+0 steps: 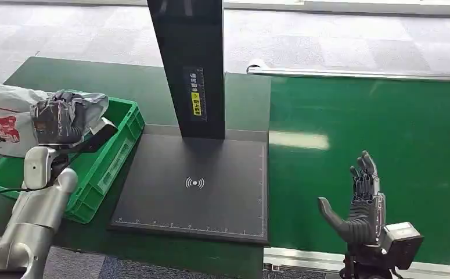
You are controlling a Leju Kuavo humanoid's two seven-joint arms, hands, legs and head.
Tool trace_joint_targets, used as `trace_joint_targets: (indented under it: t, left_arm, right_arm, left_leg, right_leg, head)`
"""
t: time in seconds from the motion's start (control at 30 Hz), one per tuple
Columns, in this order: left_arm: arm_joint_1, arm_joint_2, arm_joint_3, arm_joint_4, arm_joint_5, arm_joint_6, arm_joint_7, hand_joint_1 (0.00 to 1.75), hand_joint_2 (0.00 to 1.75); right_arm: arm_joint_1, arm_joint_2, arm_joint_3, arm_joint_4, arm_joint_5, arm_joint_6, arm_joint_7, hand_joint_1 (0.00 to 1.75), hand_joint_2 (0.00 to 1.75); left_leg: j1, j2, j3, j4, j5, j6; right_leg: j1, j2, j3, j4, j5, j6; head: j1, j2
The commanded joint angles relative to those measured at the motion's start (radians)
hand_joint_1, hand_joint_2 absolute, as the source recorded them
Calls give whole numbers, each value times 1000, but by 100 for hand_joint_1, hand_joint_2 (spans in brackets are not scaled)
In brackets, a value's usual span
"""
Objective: Moved the parcel from conveyor to table for the left to box.
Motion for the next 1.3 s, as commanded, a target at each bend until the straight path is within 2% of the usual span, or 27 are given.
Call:
trace_joint_targets:
  t: [0.03,0.1,0.17,0.27,0.33,0.37,0.43,0.53,0.6,0.7,0.77,0.87,0.97,1.13,1.17,1.3]
  left_arm:
    - [-60,-8,68,211,53,-35,-40,0,175]
    - [-34,-34,97,139,172,-83,-139,0,175]
    - [6,-111,166,-26,521,-271,-338,0,175]
    - [109,-168,109,-280,842,-517,-324,0,175]
    - [144,-165,65,-337,903,-518,-308,0,175]
    - [191,-177,38,-405,1000,-581,-343,0,175]
    - [250,-186,-4,-485,1022,-566,-343,0,175]
    - [260,-182,-11,-496,1038,-577,-356,0,175]
    - [342,-221,-57,-585,1111,-661,-385,0,175]
    - [491,-278,-153,-669,1133,-678,-396,0,175]
    - [571,-318,-208,-653,1152,-672,-394,0,175]
    - [613,-370,-222,-570,1156,-647,-361,0,175]
    - [627,-392,-229,-465,1080,-566,-357,0,175]
    - [630,-393,-231,-436,1079,-563,-371,0,175]
    - [637,-407,-219,-424,1112,-579,-334,0,175]
    - [669,-429,-257,-304,1073,-514,-398,0,175]
  right_arm:
    - [-20,-8,23,38,1,-4,14,0,175]
    - [-22,-9,23,45,1,-3,17,0,175]
    - [-25,-13,25,58,0,-3,19,0,175]
    - [-34,-21,39,86,-4,-2,21,0,175]
    - [-37,-23,45,93,-6,-3,21,0,175]
    - [-36,-20,49,96,-6,-2,21,0,175]
    - [-34,-18,58,99,-5,-4,21,0,175]
    - [-33,-17,59,97,-5,-5,21,0,175]
    - [-34,-10,64,106,-7,5,26,0,175]
    - [-36,3,73,127,-5,12,25,0,175]
    - [-31,13,87,144,-5,24,31,0,175]
    - [-36,29,117,187,-1,49,53,0,175]
    - [-56,46,152,256,0,61,65,0,175]
    - [-57,49,158,272,-2,61,63,0,175]
    - [-55,51,164,278,-6,72,73,0,175]
    - [-67,59,205,389,-4,81,59,0,175]
  left_leg:
    - [-1,1,1,-2,1,1]
    - [-1,1,1,-1,1,2]
    - [-1,1,1,0,0,1]
    - [-1,-2,0,-1,1,2]
    - [-1,-3,-1,-1,0,3]
    - [-1,-1,0,-1,0,2]
    - [-2,-1,1,-2,0,2]
    - [-1,3,1,-1,-1,1]
    - [-2,1,1,-2,-1,1]
    - [-1,2,2,-2,-1,1]
    - [-2,2,3,-2,-1,1]
    - [-3,3,6,-4,-2,2]
    - [-1,3,3,-3,-3,0]
    - [-1,2,3,-2,-3,1]
    - [-1,2,2,-3,-2,1]
    - [-1,3,4,-3,-3,1]
  right_leg:
    - [-1,-2,1,-1,0,0]
    - [-1,-2,1,-1,0,0]
    - [0,-1,1,-1,0,0]
    - [0,-4,1,-2,0,1]
    - [0,-5,2,-2,0,1]
    - [-1,-3,1,-2,0,1]
    - [-1,-3,3,-3,0,1]
    - [-1,1,1,-2,0,1]
    - [-1,-1,1,-2,0,0]
    - [-1,1,2,-3,0,1]
    - [-2,2,2,-3,0,1]
    - [-2,1,6,-6,-1,2]
    - [-1,2,3,-3,-1,1]
    - [-1,1,3,-3,-1,1]
    - [-1,1,2,-3,-1,1]
    - [-1,2,4,-4,-1,1]
  head:
    - [0,0]
    - [0,0]
    - [0,0]
    - [0,0]
    - [0,0]
    - [0,0]
    - [1,0]
    - [0,0]
    - [0,0]
    - [0,0]
    - [0,0]
    - [0,0]
    - [0,0]
    - [0,0]
    - [0,0]
    - [0,0]
